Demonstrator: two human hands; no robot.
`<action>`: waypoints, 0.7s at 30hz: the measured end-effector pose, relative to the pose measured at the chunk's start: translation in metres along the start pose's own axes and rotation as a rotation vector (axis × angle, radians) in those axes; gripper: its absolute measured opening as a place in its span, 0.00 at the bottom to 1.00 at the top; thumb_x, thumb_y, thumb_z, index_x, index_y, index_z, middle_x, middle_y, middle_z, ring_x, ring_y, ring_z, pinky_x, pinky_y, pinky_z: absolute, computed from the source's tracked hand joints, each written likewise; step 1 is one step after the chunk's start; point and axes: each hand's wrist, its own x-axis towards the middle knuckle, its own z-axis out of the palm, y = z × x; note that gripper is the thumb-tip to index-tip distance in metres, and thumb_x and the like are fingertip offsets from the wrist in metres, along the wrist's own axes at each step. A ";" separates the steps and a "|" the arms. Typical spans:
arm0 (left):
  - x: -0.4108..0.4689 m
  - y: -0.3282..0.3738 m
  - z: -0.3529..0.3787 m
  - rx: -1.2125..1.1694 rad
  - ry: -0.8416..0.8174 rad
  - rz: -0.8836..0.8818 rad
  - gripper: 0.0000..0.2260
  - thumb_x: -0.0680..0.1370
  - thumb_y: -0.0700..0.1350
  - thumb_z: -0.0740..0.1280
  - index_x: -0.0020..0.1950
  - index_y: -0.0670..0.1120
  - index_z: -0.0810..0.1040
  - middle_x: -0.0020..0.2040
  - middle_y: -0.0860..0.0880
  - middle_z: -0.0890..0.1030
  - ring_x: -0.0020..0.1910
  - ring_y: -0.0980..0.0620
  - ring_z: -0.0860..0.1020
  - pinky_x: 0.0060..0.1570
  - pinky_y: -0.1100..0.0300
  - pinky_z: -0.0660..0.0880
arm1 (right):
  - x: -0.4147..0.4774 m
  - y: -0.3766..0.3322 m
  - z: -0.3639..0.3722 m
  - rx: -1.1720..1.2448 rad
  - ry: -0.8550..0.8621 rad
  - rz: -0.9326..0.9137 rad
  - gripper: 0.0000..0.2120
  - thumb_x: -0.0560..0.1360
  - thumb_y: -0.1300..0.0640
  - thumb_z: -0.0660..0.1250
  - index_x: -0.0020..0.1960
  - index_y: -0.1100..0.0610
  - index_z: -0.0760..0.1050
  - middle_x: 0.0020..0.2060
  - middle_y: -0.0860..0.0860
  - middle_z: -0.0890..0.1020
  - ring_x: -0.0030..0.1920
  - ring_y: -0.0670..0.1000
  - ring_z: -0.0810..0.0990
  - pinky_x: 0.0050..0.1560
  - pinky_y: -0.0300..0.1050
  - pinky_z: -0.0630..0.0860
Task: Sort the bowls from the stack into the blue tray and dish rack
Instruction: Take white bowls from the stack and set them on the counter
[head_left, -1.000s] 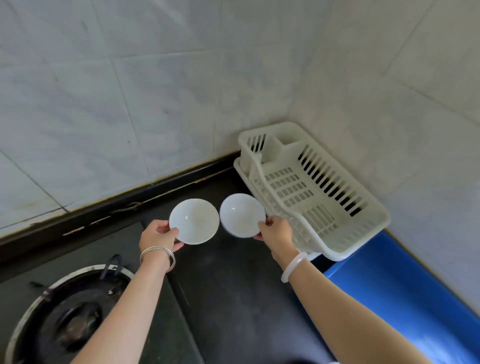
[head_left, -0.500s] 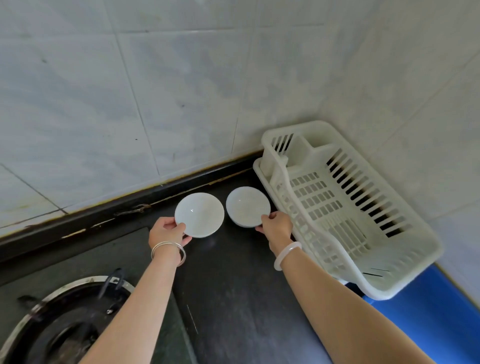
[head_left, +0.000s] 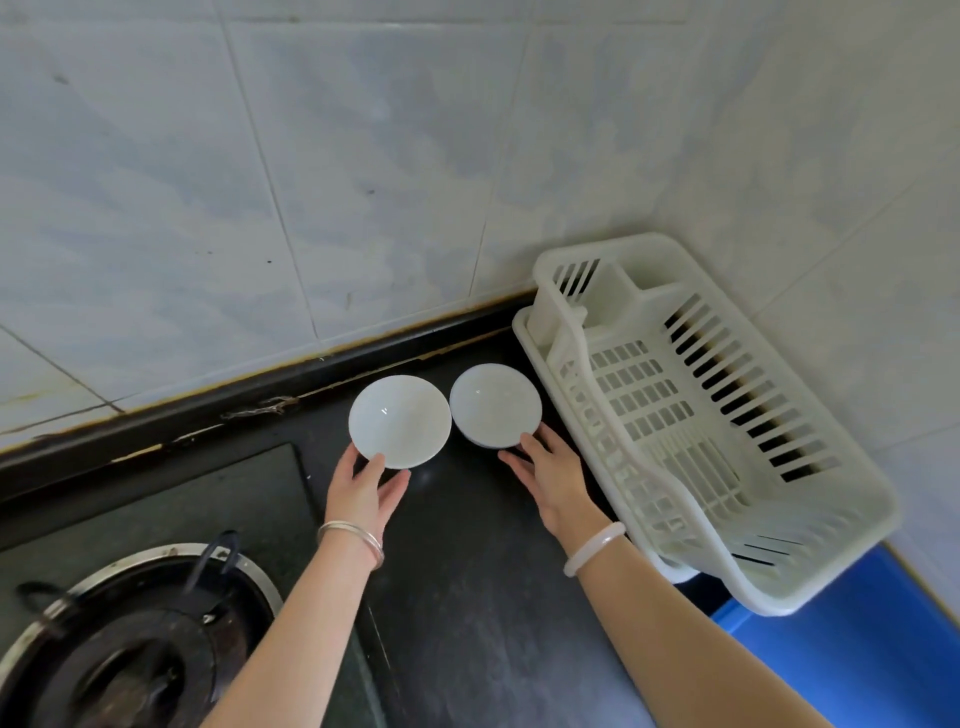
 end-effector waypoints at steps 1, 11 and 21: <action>0.000 -0.001 0.003 -0.031 0.008 0.012 0.19 0.77 0.36 0.62 0.68 0.48 0.69 0.62 0.46 0.73 0.59 0.41 0.76 0.54 0.53 0.76 | 0.001 -0.001 0.002 -0.003 0.002 -0.013 0.22 0.79 0.63 0.62 0.72 0.56 0.65 0.66 0.57 0.74 0.52 0.54 0.81 0.44 0.38 0.80; 0.017 0.008 0.028 -0.088 0.133 0.026 0.19 0.77 0.35 0.63 0.66 0.48 0.70 0.64 0.46 0.71 0.63 0.39 0.73 0.54 0.49 0.78 | 0.021 -0.016 0.033 0.024 0.016 -0.038 0.20 0.79 0.64 0.61 0.71 0.59 0.67 0.64 0.59 0.75 0.48 0.52 0.82 0.45 0.38 0.79; 0.029 0.016 0.039 -0.111 0.166 0.035 0.19 0.76 0.35 0.63 0.66 0.46 0.71 0.67 0.44 0.70 0.66 0.38 0.71 0.56 0.46 0.76 | 0.041 -0.027 0.052 0.047 0.021 -0.018 0.21 0.79 0.65 0.61 0.71 0.60 0.66 0.64 0.60 0.74 0.46 0.51 0.80 0.53 0.44 0.78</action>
